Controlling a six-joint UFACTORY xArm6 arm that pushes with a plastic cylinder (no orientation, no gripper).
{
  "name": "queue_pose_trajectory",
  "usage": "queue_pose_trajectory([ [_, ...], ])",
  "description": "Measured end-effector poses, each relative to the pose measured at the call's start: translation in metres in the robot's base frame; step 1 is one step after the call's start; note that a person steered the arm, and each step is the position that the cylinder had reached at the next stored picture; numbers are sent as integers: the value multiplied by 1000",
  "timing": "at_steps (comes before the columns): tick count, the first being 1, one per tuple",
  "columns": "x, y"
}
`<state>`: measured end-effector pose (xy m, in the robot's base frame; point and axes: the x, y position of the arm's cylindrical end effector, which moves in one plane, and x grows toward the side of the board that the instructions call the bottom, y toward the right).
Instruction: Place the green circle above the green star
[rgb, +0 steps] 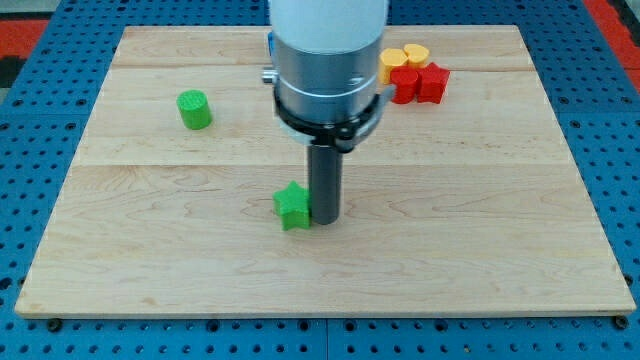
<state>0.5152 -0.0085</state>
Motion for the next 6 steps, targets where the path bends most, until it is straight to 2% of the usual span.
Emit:
queue_pose_trajectory([
  [2,-1,-14],
  [3,-18,-14],
  [6,-125,-43],
])
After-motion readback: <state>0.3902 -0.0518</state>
